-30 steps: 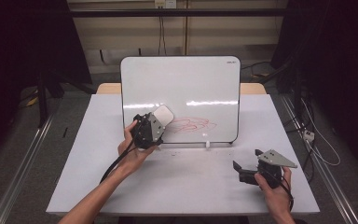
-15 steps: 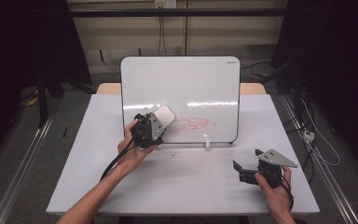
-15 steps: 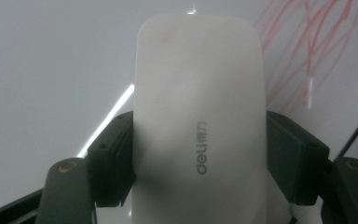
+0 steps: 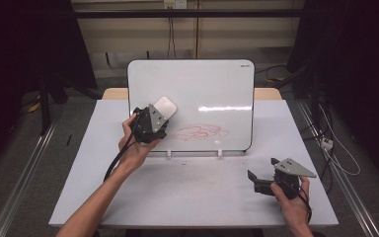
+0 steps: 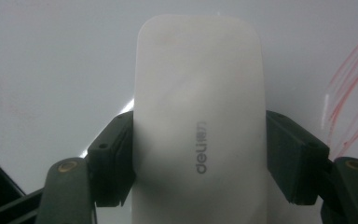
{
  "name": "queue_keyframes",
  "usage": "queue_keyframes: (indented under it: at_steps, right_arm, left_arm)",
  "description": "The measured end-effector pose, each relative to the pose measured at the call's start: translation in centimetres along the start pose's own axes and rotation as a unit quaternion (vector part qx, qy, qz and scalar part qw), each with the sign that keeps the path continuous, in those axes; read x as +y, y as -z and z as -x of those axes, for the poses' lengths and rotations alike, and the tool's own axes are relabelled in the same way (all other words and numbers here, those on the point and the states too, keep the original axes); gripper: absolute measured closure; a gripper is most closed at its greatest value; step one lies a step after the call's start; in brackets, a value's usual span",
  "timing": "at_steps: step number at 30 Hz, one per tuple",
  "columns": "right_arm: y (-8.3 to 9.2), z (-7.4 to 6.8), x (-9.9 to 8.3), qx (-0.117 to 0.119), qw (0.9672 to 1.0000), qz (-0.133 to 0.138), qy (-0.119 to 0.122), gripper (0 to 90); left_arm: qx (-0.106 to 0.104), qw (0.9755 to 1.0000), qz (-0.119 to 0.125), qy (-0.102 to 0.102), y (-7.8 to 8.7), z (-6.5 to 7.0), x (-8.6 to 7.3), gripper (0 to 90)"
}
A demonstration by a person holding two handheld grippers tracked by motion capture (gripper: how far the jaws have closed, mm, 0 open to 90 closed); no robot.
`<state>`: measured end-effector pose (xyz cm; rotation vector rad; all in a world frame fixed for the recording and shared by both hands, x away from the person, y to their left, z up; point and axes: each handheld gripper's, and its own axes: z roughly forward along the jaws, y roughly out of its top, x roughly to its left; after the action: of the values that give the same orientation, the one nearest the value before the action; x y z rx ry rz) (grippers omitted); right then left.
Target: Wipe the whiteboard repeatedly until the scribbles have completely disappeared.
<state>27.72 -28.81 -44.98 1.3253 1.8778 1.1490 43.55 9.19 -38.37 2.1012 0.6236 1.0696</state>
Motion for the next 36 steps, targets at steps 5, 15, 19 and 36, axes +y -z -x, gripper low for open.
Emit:
queue_keyframes:
  at_steps: [5,15,19,36]
  right_arm:
    - [0.0,-0.2,0.1,0.001,1.0,0.0,0.003,5.4]
    - [0.0,-0.2,0.1,0.002,1.0,0.0,0.002,5.4]
    - [0.2,-0.2,0.0,0.001,1.0,0.002,0.002,5.4]
    - [0.1,-0.2,0.0,0.003,1.0,0.0,0.004,5.4]
  left_arm:
    - [-0.008,0.9997,0.003,-0.023,-0.2,2.0,0.0,31.0]
    - [-0.03,0.9976,0.001,-0.063,-0.4,5.0,0.3,31.1]
    - [-0.044,0.9955,-0.002,-0.084,-0.2,6.0,-0.5,31.0]
    - [-0.057,0.9947,-0.006,-0.085,-0.1,5.4,-0.5,31.0]
